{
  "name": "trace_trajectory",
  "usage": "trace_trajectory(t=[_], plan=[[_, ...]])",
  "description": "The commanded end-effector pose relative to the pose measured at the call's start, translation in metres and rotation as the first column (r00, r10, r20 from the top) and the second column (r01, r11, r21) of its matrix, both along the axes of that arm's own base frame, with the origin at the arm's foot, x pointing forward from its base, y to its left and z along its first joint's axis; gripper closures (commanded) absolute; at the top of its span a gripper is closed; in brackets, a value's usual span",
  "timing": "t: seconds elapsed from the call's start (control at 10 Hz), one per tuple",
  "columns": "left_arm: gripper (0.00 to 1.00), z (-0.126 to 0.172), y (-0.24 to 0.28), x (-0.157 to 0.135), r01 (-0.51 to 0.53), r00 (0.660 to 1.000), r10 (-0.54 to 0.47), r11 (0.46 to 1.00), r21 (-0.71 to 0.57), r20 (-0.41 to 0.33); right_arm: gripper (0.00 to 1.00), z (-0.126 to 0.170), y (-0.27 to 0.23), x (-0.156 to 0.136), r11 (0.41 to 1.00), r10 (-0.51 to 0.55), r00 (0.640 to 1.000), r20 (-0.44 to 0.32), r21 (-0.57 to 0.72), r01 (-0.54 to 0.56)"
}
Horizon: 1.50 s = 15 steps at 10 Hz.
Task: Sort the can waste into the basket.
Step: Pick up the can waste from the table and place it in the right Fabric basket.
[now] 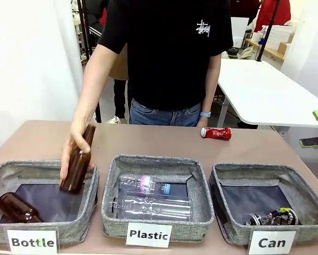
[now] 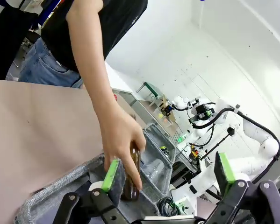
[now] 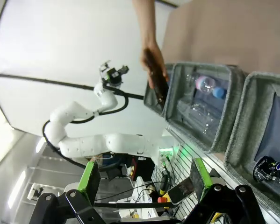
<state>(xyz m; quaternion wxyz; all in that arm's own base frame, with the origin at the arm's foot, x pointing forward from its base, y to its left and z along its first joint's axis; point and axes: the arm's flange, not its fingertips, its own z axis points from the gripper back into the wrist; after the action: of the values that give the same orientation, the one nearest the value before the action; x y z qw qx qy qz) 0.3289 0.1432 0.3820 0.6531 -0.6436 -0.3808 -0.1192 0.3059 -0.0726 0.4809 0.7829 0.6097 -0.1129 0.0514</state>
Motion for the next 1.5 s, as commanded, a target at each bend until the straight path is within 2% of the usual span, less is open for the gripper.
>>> trace_trajectory(t=[0.0,0.1,0.2,0.3,0.5,0.7,0.9,1.0,1.1,1.2,1.3,1.4], plan=[[0.0,0.048,0.025,-0.014,-0.123,0.992,0.123,0.991,0.059,0.011,0.0,0.001,0.002,-0.001,1.0,0.012,1.0,0.011,-0.004,-0.012],[0.0,0.074,0.049,-0.024,-0.165,0.986,0.164,0.985,0.046,0.023,0.0,0.001,0.002,-0.001,1.0,0.012,1.0,0.011,-0.004,-0.012],[0.0,0.09,0.077,-0.036,-0.24,0.971,0.238,0.966,0.097,0.032,0.0,0.001,0.002,-0.001,1.0,0.012,1.0,0.011,-0.004,-0.012],[0.0,0.096,0.097,-0.052,-0.285,0.958,0.283,0.951,0.118,0.036,0.0,0.001,0.002,-0.001,1.0,0.012,1.0,0.011,-0.004,-0.012],[0.0,0.094,0.111,-0.069,-0.322,0.947,0.321,0.944,0.074,0.022,0.0,0.001,0.002,-0.001,1.0,0.012,1.0,0.011,-0.004,-0.012],[0.0,0.091,0.106,-0.073,-0.325,0.946,0.324,0.944,0.063,0.019,0.0,0.001,0.002,-0.001,1.0,0.012,1.0,0.011,-0.004,-0.012],[0.0,0.096,0.082,-0.064,-0.274,0.962,0.273,0.958,0.088,0.033,0.0,0.001,0.002,-0.001,1.0,0.012,1.0,0.011,-0.004,-0.012],[0.0,0.094,0.051,-0.052,-0.189,0.982,0.188,0.972,0.137,0.018,0.0,0.0,0.0,0.0,1.0,0.0,1.0,0.0,0.0,0.0],[0.0,0.086,0.009,-0.039,-0.082,0.996,0.086,0.974,0.211,-0.006,0.0,0.015,0.017,0.021,0.987,-0.008,0.998,0.066,-0.162,0.019],[0.0,0.076,-0.027,-0.034,0.007,1.0,0.001,0.964,0.265,-0.029,0.0,0.026,0.031,0.052,0.962,-0.037,0.994,0.105,-0.266,0.064],[0.0,0.064,-0.057,-0.036,0.084,0.996,-0.071,0.947,0.309,-0.053,0.0,0.034,0.047,0.083,0.926,-0.005,0.987,0.16,-0.372,0.065],[0.0,0.051,-0.081,-0.039,0.134,0.991,-0.115,0.923,0.362,-0.073,0.0,0.04,0.062,0.115,0.877,-0.02,0.98,0.197,-0.467,0.111]])
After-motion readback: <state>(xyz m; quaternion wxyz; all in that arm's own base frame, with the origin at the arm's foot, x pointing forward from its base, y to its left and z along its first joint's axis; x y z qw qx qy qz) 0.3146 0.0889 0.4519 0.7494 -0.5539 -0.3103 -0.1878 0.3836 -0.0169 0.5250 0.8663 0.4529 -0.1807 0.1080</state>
